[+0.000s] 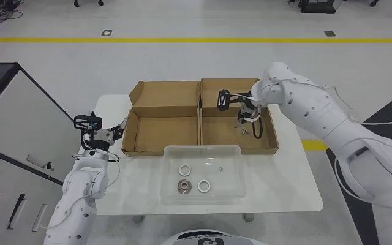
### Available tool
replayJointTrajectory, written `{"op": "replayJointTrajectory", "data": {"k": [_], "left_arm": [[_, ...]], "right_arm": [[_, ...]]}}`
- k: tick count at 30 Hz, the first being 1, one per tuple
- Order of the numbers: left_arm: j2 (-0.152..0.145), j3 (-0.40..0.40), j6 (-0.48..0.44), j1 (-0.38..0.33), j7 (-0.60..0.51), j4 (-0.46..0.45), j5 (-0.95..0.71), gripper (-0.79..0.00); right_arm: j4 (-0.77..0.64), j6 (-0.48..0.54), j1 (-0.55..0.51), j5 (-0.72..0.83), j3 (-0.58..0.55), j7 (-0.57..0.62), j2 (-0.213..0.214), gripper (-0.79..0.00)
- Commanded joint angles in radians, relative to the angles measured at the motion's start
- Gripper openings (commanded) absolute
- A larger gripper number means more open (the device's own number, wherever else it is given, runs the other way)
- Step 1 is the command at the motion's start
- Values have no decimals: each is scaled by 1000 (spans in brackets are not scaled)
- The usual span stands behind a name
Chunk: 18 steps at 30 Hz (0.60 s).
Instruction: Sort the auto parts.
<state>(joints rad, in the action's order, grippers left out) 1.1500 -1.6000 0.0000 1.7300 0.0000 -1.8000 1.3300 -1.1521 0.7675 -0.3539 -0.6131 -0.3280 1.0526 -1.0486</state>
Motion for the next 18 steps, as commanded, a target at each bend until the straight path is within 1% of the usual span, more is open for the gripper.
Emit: {"op": "replayJointTrajectory", "data": {"k": [1,7,11,15,18], "left_arm": [[0,0,0,0,0,0,0,0],[0,0,0,0,0,0,0,0],[0,0,0,0,0,0,0,0],[0,0,0,0,0,0,0,0],[0,0,0,0,0,0,0,0]], "right_arm": [[-96,-25,-7,16,-15,25,35,0],[-344,-108,-30,80,-46,108,133,0],[-485,-159,-46,118,-64,159,190,0],[-614,-204,-64,126,-70,204,232,0],[-685,-229,-80,143,-70,229,250,0]]}}
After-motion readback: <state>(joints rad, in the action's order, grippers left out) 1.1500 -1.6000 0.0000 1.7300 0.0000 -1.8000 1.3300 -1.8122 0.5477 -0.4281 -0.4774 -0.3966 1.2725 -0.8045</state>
